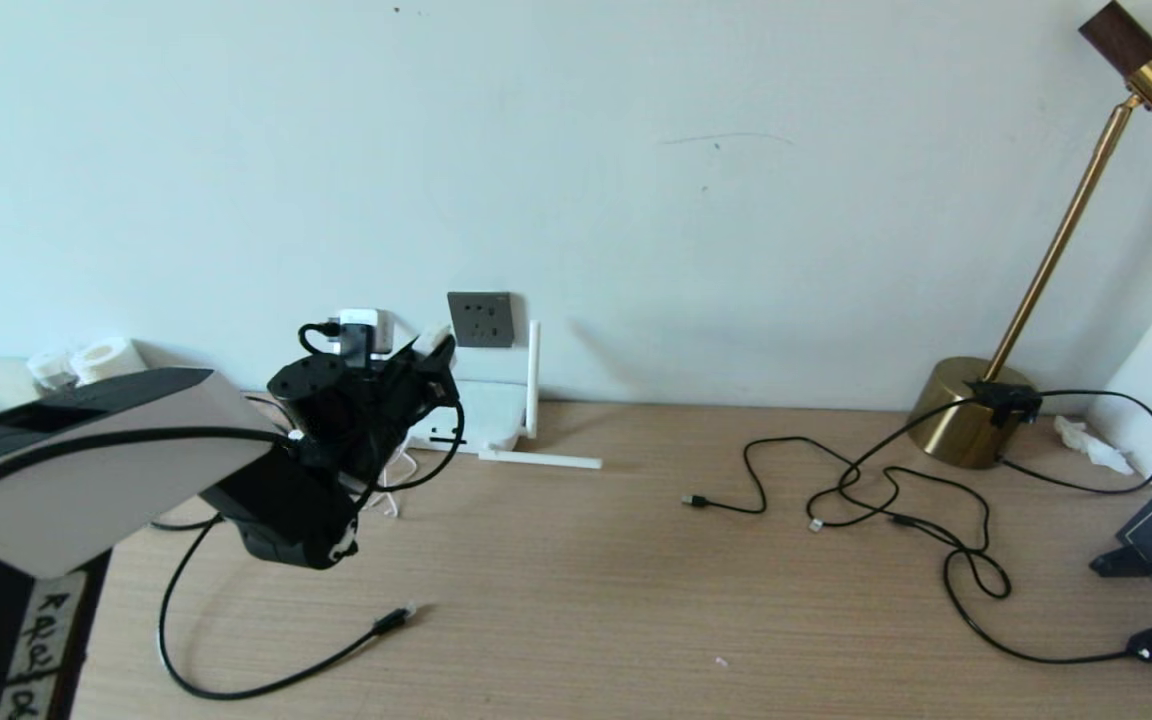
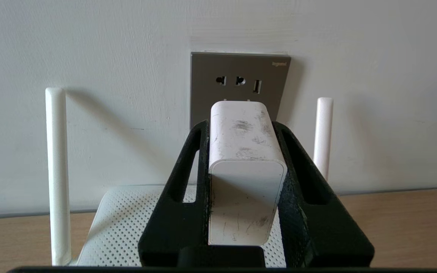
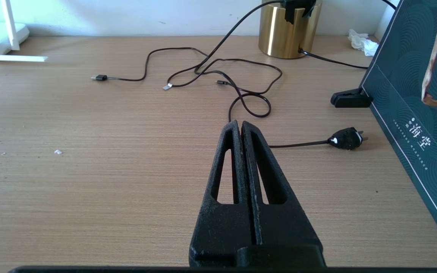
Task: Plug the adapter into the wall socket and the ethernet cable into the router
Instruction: Align plug and socket
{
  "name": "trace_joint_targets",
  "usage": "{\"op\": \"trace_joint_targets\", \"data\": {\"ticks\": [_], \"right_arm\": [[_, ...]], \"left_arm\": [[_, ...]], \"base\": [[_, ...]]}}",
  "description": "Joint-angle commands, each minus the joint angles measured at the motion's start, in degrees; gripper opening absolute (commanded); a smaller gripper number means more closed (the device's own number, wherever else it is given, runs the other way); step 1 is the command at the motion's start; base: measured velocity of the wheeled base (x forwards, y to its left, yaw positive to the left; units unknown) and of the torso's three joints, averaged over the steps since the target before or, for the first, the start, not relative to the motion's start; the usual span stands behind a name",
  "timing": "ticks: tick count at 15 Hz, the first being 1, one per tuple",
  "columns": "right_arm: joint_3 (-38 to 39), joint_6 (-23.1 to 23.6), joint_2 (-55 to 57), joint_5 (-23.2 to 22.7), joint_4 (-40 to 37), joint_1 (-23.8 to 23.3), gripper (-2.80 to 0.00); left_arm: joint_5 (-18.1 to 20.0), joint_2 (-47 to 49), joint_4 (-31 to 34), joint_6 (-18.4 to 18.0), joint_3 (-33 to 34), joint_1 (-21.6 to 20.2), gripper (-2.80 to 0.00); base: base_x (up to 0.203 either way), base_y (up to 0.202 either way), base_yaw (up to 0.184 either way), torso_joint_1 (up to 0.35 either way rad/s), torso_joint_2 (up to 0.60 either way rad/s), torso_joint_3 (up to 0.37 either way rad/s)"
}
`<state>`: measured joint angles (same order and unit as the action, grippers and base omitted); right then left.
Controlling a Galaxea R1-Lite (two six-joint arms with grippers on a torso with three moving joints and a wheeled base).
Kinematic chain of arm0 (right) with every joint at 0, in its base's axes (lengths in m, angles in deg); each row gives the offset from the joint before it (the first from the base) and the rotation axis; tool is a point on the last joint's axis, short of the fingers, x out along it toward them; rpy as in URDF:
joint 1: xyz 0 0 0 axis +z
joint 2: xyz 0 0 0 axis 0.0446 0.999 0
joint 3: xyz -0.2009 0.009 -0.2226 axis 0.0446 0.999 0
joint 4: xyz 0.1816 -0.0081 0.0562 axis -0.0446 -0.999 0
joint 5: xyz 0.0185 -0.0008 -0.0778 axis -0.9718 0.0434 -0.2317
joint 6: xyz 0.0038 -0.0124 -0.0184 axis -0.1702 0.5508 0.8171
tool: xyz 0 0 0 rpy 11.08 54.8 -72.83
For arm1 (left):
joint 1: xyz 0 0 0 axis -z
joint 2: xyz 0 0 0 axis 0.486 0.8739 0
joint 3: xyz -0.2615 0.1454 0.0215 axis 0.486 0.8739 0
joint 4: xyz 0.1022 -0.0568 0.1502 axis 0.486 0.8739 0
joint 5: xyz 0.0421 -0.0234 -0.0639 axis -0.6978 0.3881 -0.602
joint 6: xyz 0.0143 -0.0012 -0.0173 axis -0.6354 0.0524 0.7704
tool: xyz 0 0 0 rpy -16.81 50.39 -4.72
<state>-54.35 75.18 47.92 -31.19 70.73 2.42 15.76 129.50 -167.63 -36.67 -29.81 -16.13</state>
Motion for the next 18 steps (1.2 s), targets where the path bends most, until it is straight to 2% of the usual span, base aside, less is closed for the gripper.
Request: {"op": "trace_joint_targets", "data": {"ticks": [1,7,18], "right_arm": [[0.0,0.01,-0.02,0.0,0.05,0.01,-2.8],[0.0,0.01,-0.01,0.0,0.05,0.04,-2.8],[0.0,0.01,0.02,0.0,0.05,0.05,-2.8]], "left_arm": [[0.11,2.69,-0.56,0.02,-3.0,-0.04,-2.8],[-0.16,10.41,0.02,-0.46,-15.16,-0.3,-2.8],[0.2,12.82,4.96,-0.76,-21.91,-0.29,-2.8]], "base": [[0.0,0.0,0.0,0.0,0.0,0.0],[0.0,0.0,0.0,0.0,0.0,0.0],[0.0,0.0,0.0,0.0,0.0,0.0]]}}
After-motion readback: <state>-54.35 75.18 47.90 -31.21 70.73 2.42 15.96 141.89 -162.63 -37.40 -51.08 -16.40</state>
